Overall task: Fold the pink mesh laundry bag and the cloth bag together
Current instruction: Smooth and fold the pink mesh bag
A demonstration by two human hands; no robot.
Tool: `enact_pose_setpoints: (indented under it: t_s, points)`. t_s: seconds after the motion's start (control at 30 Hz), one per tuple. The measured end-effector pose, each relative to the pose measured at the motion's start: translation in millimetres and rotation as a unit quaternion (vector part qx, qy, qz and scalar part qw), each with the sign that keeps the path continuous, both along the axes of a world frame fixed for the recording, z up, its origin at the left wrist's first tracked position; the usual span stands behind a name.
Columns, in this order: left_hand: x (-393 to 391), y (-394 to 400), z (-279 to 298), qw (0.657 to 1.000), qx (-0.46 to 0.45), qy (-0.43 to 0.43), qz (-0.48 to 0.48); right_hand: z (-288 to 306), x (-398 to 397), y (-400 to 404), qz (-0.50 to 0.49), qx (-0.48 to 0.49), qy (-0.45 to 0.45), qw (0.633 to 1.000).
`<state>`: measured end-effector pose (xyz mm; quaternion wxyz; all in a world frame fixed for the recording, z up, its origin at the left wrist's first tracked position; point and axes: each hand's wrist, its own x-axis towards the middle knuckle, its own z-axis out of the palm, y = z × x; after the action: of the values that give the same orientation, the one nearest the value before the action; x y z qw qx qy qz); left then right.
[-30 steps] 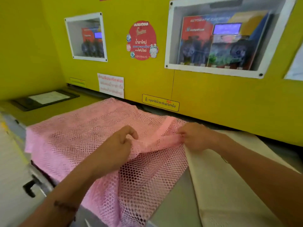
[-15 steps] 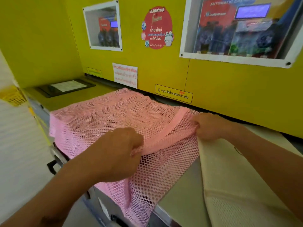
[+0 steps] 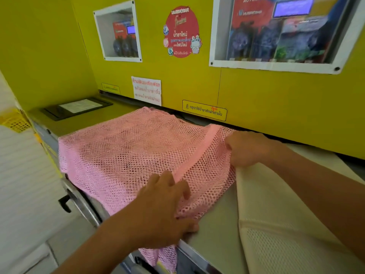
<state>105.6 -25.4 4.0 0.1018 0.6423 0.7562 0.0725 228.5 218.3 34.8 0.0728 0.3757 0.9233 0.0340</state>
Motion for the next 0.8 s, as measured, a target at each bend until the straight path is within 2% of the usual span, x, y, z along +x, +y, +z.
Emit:
enact_pose_setpoints:
  t_s: [0.07, 0.13, 0.23, 0.3, 0.4, 0.6, 0.7, 0.8]
  points:
    - [-9, 2, 4, 0.999, 0.037, -0.022, -0.009, 4, -1, -5, 0.023, 0.019, 0.003, 1.0]
    - [-23, 0, 12, 0.998, 0.049, -0.042, -0.024, 5, -4, -13, 0.063, -0.034, -0.005, 0.997]
    - [-41, -7, 21, 0.989, 0.05, -0.136, -0.02, 0, -10, -26, 0.099, -0.142, -0.009, 0.985]
    - [-48, -12, 17, 0.989, 0.078, -0.129, 0.006, -1, -13, -31, 0.095, -0.176, 0.001, 0.98]
    - [-45, -19, 5, 0.99, 0.12, -0.068, 0.023, 3, -15, -29, 0.079, -0.191, -0.023, 0.978]
    - [-29, -28, 0, 0.974, 0.158, -0.15, 0.064, 4, -26, -30, 0.054, -0.195, -0.085, 0.976]
    - [-24, -31, -1, 0.959, 0.143, -0.232, 0.074, 2, -26, -28, 0.053, -0.187, -0.087, 0.977]
    - [-20, -32, -2, 0.934, 0.165, -0.301, 0.102, 2, -22, -28, 0.055, -0.188, -0.08, 0.977]
